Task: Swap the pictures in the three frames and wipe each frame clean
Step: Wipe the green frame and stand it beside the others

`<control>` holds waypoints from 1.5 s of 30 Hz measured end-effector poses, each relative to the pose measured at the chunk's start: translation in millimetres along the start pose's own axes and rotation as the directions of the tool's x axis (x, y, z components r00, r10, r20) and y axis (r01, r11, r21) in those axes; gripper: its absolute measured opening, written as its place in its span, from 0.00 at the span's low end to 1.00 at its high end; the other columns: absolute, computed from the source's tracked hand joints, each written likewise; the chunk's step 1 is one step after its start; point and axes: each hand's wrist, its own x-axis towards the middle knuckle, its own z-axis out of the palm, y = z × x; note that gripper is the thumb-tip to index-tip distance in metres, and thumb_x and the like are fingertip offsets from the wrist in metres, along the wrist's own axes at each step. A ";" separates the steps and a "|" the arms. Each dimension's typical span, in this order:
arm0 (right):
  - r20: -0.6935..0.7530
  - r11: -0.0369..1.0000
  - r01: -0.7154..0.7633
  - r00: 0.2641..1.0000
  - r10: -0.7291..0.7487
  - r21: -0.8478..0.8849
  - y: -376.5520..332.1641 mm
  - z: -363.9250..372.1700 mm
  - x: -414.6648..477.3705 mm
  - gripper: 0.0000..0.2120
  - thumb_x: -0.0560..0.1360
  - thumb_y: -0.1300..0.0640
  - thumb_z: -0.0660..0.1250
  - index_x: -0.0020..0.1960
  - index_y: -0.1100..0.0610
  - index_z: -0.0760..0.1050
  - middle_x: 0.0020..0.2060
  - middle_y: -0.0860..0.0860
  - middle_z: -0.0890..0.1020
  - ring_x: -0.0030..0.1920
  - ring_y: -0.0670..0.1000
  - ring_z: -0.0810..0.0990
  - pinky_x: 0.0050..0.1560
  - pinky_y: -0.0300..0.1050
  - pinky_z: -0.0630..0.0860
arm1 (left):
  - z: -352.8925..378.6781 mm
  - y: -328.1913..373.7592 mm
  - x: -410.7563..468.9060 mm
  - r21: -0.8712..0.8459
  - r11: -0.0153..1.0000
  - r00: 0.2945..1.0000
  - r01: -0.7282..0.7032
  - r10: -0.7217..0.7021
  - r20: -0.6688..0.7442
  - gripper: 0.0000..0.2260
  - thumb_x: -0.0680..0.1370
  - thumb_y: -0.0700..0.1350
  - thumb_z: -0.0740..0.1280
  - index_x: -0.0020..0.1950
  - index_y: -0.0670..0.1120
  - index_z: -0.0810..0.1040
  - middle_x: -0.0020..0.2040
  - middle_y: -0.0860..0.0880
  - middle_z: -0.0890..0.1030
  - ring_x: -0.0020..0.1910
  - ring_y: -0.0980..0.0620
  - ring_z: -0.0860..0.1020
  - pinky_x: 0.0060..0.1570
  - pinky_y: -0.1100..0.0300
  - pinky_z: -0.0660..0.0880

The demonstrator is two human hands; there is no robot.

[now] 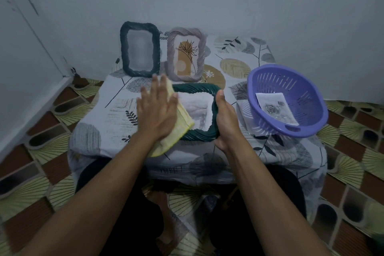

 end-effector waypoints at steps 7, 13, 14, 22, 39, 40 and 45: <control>0.196 0.982 -0.188 0.962 0.189 -0.025 -11.7 -20.4 12.8 0.24 0.84 0.44 0.56 0.63 0.62 0.78 0.59 0.62 0.82 0.59 0.63 0.81 0.64 0.60 0.76 | -30.4 1.1 4.3 -0.257 0.966 1.000 -0.010 0.011 0.001 0.25 0.84 0.59 0.50 0.35 0.45 0.68 0.33 0.48 0.73 0.35 0.49 0.71 0.36 0.53 0.63; 0.170 0.903 -0.279 0.957 0.234 0.327 -14.1 -23.0 18.6 0.18 0.79 0.47 0.62 0.57 0.61 0.78 0.55 0.60 0.80 0.51 0.59 0.81 0.56 0.52 0.77 | -18.8 2.5 1.4 -0.262 0.945 0.966 0.197 -0.232 -0.113 0.26 0.86 0.55 0.51 0.34 0.42 0.71 0.40 0.37 0.80 0.45 0.38 0.78 0.43 0.50 0.68; 0.145 0.878 -0.234 0.971 0.190 0.417 -9.8 -20.6 18.5 0.19 0.78 0.48 0.62 0.59 0.61 0.77 0.55 0.60 0.80 0.51 0.58 0.81 0.56 0.51 0.78 | -18.7 5.7 0.9 -0.284 0.918 0.939 0.276 -0.320 -0.122 0.25 0.86 0.54 0.50 0.37 0.41 0.73 0.46 0.34 0.81 0.50 0.36 0.78 0.48 0.49 0.69; 0.006 0.834 -0.046 0.999 0.052 0.550 17.5 8.9 10.6 0.25 0.83 0.41 0.53 0.67 0.57 0.76 0.62 0.57 0.82 0.62 0.58 0.80 0.63 0.54 0.77 | -10.2 30.7 -13.2 -0.553 0.778 0.919 0.299 -0.391 -0.054 0.19 0.83 0.60 0.54 0.62 0.45 0.61 0.49 0.47 0.74 0.47 0.46 0.72 0.47 0.56 0.63; -0.093 0.973 0.047 0.995 -0.026 0.225 16.8 8.4 8.6 0.21 0.85 0.47 0.53 0.66 0.60 0.75 0.58 0.58 0.84 0.59 0.59 0.82 0.64 0.61 0.76 | 8.9 7.1 -15.9 0.017 0.960 0.953 -0.281 0.277 0.124 0.34 0.79 0.64 0.38 0.81 0.48 0.39 0.80 0.52 0.37 0.80 0.49 0.39 0.79 0.47 0.44; -0.058 0.985 0.030 0.998 -0.020 0.172 18.3 9.6 5.3 0.21 0.86 0.48 0.53 0.66 0.60 0.75 0.58 0.58 0.84 0.59 0.58 0.83 0.64 0.61 0.76 | 4.5 8.2 -8.6 -0.006 0.964 0.959 -0.264 0.264 0.107 0.34 0.80 0.64 0.39 0.81 0.47 0.39 0.81 0.50 0.38 0.80 0.48 0.40 0.79 0.48 0.44; -0.013 0.995 0.034 0.999 -0.033 0.089 20.9 15.0 -1.2 0.21 0.85 0.48 0.54 0.68 0.60 0.74 0.60 0.57 0.83 0.61 0.57 0.81 0.66 0.60 0.75 | -14.3 21.8 9.0 -0.196 0.965 0.981 -0.175 0.188 0.049 0.30 0.85 0.56 0.49 0.81 0.43 0.42 0.82 0.46 0.46 0.80 0.50 0.47 0.74 0.60 0.44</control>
